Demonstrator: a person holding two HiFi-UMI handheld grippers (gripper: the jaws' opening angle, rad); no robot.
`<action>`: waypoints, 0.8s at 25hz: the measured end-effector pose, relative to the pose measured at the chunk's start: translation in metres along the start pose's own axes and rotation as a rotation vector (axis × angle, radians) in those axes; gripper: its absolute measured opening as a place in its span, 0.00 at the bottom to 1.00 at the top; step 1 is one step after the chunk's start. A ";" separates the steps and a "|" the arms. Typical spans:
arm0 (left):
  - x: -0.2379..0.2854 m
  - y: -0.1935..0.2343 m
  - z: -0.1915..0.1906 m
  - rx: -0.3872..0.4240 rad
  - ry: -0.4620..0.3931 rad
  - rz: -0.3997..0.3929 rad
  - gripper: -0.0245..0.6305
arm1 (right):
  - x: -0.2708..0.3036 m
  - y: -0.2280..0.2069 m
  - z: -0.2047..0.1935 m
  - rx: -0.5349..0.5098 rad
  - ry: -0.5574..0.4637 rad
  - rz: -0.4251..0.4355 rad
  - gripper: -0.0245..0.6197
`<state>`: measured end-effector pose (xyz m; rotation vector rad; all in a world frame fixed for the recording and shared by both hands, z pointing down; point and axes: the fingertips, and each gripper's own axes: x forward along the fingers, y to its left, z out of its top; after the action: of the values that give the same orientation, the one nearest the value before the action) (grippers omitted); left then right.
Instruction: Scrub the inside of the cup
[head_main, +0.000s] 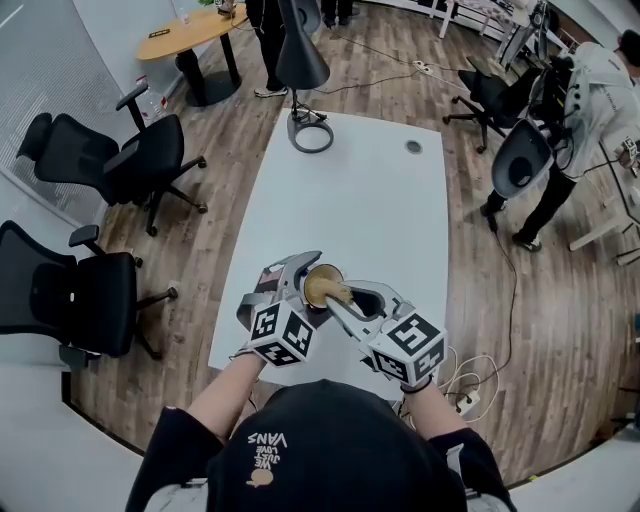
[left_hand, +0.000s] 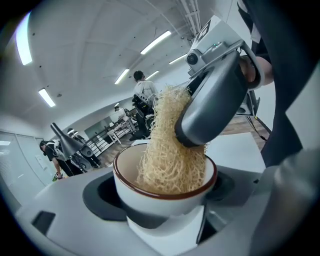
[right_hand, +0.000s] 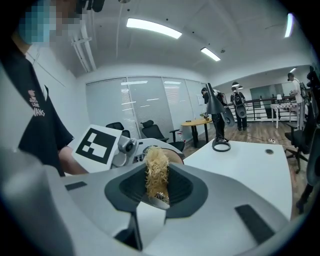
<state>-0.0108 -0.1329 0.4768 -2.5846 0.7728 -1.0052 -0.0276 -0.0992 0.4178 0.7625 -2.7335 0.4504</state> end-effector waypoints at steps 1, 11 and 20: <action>0.000 -0.001 0.001 -0.003 -0.003 -0.003 0.70 | 0.000 0.004 0.002 0.007 -0.008 0.019 0.18; 0.002 -0.015 0.009 0.031 -0.020 -0.023 0.70 | -0.003 -0.018 0.006 -0.022 0.007 -0.087 0.18; 0.004 -0.012 0.003 0.003 -0.020 -0.028 0.70 | -0.004 0.005 -0.006 0.046 0.018 0.009 0.18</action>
<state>-0.0016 -0.1258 0.4820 -2.6059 0.7317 -0.9864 -0.0264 -0.0910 0.4205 0.7544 -2.7194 0.5207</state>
